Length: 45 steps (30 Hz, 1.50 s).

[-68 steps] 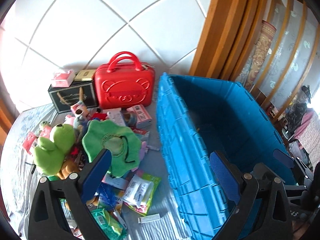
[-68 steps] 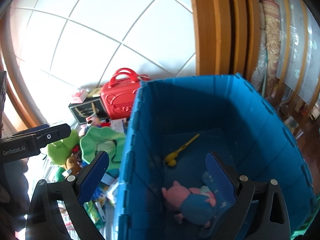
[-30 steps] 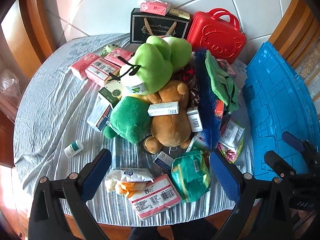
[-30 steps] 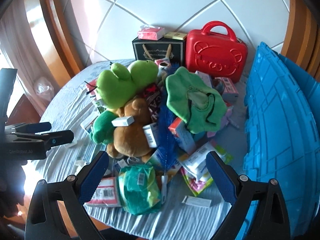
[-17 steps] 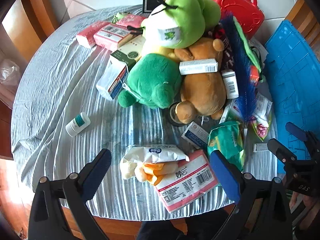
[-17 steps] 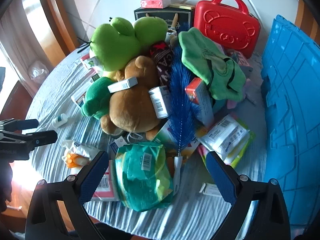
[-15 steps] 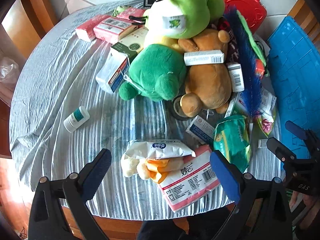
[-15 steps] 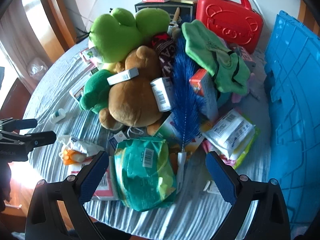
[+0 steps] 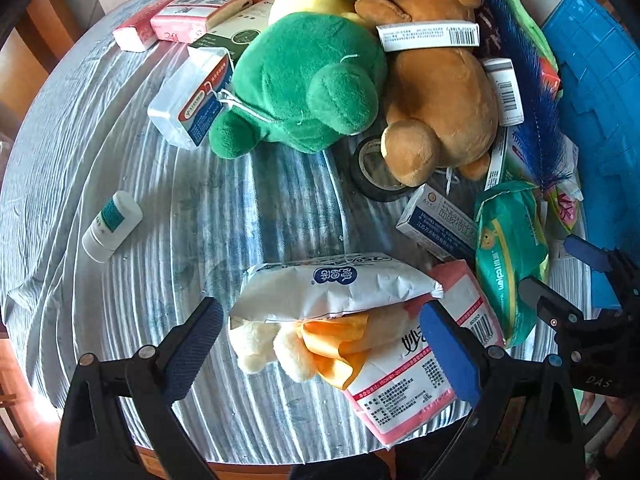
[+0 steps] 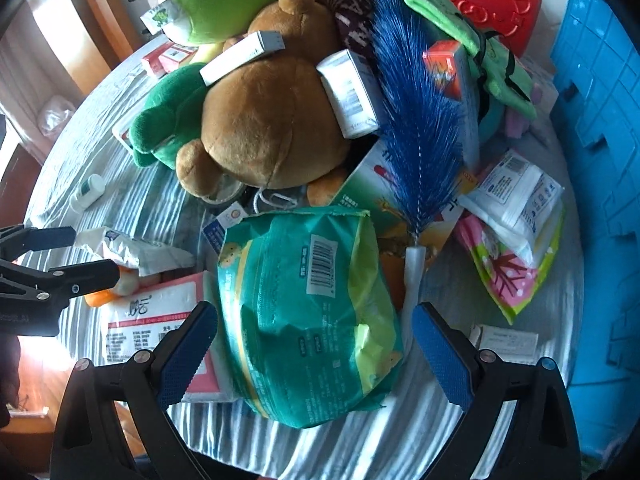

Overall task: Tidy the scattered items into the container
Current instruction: 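Move the right tool to the green wipes bag while the left tool approaches the white plush duck, then grasp the green wipes bag with the right tool while the left tool grasps the white plush duck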

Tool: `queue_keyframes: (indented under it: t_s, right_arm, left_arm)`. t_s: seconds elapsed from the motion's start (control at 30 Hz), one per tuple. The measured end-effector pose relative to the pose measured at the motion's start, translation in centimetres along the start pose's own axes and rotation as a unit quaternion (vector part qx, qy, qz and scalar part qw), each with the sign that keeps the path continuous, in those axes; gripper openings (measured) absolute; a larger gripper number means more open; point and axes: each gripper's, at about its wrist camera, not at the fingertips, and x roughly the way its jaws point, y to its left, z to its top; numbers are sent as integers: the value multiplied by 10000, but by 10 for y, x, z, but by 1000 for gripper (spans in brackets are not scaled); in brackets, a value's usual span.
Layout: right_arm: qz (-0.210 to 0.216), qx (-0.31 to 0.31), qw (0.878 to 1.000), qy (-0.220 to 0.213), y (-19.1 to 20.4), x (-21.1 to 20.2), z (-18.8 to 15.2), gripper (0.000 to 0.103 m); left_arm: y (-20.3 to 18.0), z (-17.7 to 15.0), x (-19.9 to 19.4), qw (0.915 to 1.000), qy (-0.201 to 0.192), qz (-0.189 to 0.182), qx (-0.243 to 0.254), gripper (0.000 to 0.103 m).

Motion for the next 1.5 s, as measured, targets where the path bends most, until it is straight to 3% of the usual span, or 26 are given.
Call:
queue_keyframes:
  t_s: [0.27,0.7,0.97,1.23,1.5]
  right_arm:
    - [-109,227,9996,85,-2,16,-6,99]
    - [-435,138,9989,126,13,37,4,103]
    - [-518,198,9983,155,11,35,6,103]
    - [-451,231,9985,198,6,29,5,103]
    - [-409,221,9987,220,3,24,4,103]
  left_arm:
    - [-4,9,28,9993,146,-95,328,100]
    - [24,16,52,9968,192,-625,-461,95]
    - [27,19,42,9950,177,-853,-495,95]
    - [38,-4,4,9981,-11,-594,153,95]
    - [57,-28,-20,9938,-199,-685,850,95]
